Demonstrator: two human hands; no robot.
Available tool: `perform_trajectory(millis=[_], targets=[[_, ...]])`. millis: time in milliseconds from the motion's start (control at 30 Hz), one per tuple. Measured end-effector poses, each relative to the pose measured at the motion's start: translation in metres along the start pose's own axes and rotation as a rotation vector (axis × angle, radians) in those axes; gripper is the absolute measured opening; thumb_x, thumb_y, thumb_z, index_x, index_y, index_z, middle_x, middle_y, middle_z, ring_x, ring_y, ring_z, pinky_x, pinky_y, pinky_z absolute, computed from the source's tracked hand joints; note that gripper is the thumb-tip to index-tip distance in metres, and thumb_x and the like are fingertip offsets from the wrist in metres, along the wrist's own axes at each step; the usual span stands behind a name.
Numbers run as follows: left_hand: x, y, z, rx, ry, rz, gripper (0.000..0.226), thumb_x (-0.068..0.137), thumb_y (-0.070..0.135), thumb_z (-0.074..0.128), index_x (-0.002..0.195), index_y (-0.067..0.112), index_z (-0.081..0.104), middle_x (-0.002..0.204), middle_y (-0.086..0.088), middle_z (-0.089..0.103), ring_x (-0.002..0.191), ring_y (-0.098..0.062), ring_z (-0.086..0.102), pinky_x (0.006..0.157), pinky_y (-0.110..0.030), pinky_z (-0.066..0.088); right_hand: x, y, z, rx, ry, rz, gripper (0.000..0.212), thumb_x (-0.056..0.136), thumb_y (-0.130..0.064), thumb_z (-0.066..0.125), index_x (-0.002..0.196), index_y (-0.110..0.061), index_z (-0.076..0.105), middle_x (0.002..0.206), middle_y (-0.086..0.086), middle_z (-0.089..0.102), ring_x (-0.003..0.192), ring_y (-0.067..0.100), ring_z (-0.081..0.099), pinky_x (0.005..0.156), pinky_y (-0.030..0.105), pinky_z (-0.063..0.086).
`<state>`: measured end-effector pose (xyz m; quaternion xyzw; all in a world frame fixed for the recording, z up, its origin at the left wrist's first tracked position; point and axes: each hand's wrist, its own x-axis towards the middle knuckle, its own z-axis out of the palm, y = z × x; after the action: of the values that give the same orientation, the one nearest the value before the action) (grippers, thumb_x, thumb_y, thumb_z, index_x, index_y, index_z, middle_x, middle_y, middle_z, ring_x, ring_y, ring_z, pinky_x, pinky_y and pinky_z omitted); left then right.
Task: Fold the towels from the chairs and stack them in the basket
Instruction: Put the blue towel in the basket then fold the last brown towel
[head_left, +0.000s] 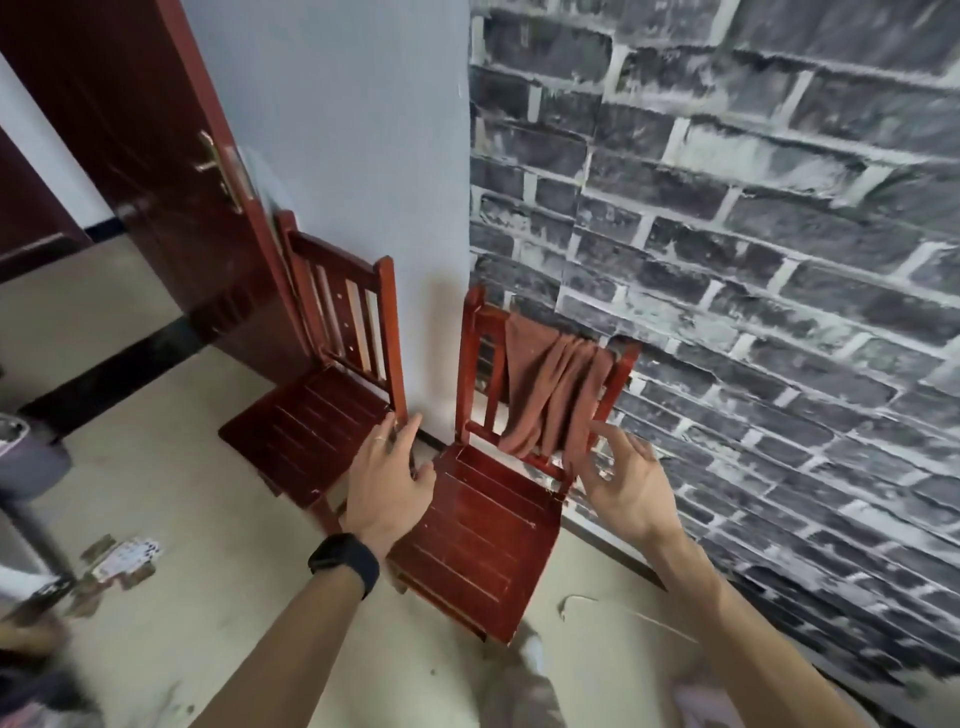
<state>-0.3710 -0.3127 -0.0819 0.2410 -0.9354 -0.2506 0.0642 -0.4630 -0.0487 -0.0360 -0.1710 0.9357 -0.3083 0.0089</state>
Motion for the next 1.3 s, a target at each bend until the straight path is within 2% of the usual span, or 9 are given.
perform_trajectory(millis=[233, 367, 533, 667, 967, 1033, 1100, 1200, 1300], targets=[[0.124, 0.051, 0.025, 0.038, -0.028, 0.111, 0.062, 0.096, 0.036, 0.053, 0.153, 0.031, 0.03, 0.163, -0.005, 0.025, 0.151, -0.025, 0.019, 0.122, -0.044, 0.024, 0.127, 0.052, 0.036, 0.156, -0.143, 0.39, 0.067, 0.089, -0.059, 0.049, 0.146, -0.024, 0.044, 0.14, 0.003, 0.06, 0.119, 0.025, 0.063, 0.099, 0.036, 0.052], [0.188, 0.069, 0.046, 0.197, -0.081, 0.21, 0.066, 0.095, 0.038, 0.051, 0.155, 0.031, 0.025, 0.162, -0.008, 0.025, 0.15, -0.026, 0.019, 0.121, -0.045, 0.024, 0.184, 0.07, 0.06, 0.234, -0.168, 0.577, 0.051, 0.097, -0.041, 0.052, 0.141, -0.016, 0.047, 0.086, -0.001, 0.063, 0.066, 0.01, 0.061, 0.058, 0.018, 0.045], [0.249, 0.083, 0.067, 0.396, -0.188, 0.306, 0.07, 0.097, 0.035, 0.043, 0.159, 0.028, 0.01, 0.167, -0.002, 0.004, 0.154, -0.025, 0.002, 0.122, -0.052, 0.01, 0.218, 0.086, 0.098, 0.278, -0.027, 0.773, 0.055, 0.085, -0.055, 0.058, 0.114, -0.008, 0.059, 0.09, 0.01, 0.066, 0.084, 0.031, 0.064, 0.079, 0.036, 0.049], [0.29, 0.082, 0.08, 0.556, -0.255, 0.374, 0.077, 0.095, 0.036, 0.043, 0.159, 0.027, 0.001, 0.167, 0.0, -0.01, 0.152, -0.031, -0.014, 0.118, -0.062, -0.002, 0.225, 0.088, 0.117, 0.342, 0.075, 0.811, 0.034, 0.089, -0.051, 0.063, 0.099, -0.019, 0.056, 0.101, 0.012, 0.066, 0.102, 0.034, 0.062, 0.084, 0.037, 0.046], [0.328, 0.052, 0.085, 0.665, -0.401, 0.439, 0.084, 0.095, 0.041, 0.045, 0.159, 0.021, -0.006, 0.167, 0.002, -0.005, 0.149, -0.022, -0.027, 0.117, -0.065, -0.006, 0.223, 0.04, 0.064, 0.406, 0.245, 0.736, 0.012, 0.093, -0.032, 0.06, 0.091, -0.02, 0.061, 0.088, 0.004, 0.066, 0.09, 0.028, 0.06, 0.076, 0.03, 0.038], [0.324, 0.059, 0.079, 0.493, -0.373, 0.413, 0.073, 0.096, 0.045, 0.044, 0.158, 0.021, 0.013, 0.167, -0.001, 0.009, 0.153, -0.024, -0.01, 0.119, -0.062, 0.003, 0.221, 0.017, 0.044, 0.497, 0.353, 0.689, 0.013, 0.09, -0.031, 0.059, 0.092, -0.02, 0.067, 0.088, 0.0, 0.07, 0.091, 0.023, 0.063, 0.079, 0.033, 0.043], [0.307, 0.072, 0.068, 0.074, -0.353, 0.341, 0.059, 0.097, 0.046, 0.048, 0.15, 0.02, 0.038, 0.158, -0.006, 0.036, 0.149, -0.027, 0.022, 0.119, -0.049, 0.023, 0.211, -0.014, 0.024, 0.6, 0.428, 0.624, 0.019, 0.083, -0.032, 0.06, 0.093, -0.021, 0.072, 0.089, 0.0, 0.072, 0.089, 0.016, 0.063, 0.084, 0.035, 0.046], [0.271, 0.096, 0.051, -0.541, -0.66, 0.069, 0.054, 0.1, 0.043, 0.051, 0.145, 0.014, 0.047, 0.151, -0.003, 0.046, 0.14, -0.022, 0.041, 0.105, -0.022, 0.028, 0.185, -0.058, 0.002, 0.784, 0.511, 0.552, 0.011, 0.085, -0.022, 0.062, 0.082, -0.018, 0.072, 0.079, -0.007, 0.072, 0.08, 0.009, 0.061, 0.081, 0.031, 0.045], [0.233, 0.104, 0.039, -0.838, -0.939, -0.264, 0.057, 0.095, 0.044, 0.057, 0.144, 0.017, 0.045, 0.147, 0.003, 0.041, 0.142, -0.021, 0.034, 0.116, -0.037, 0.025, 0.155, -0.093, -0.013, 0.933, 0.548, 0.527, 0.008, 0.08, -0.024, 0.063, 0.075, -0.024, 0.069, 0.077, -0.001, 0.064, 0.079, 0.015, 0.056, 0.077, 0.035, 0.04]])
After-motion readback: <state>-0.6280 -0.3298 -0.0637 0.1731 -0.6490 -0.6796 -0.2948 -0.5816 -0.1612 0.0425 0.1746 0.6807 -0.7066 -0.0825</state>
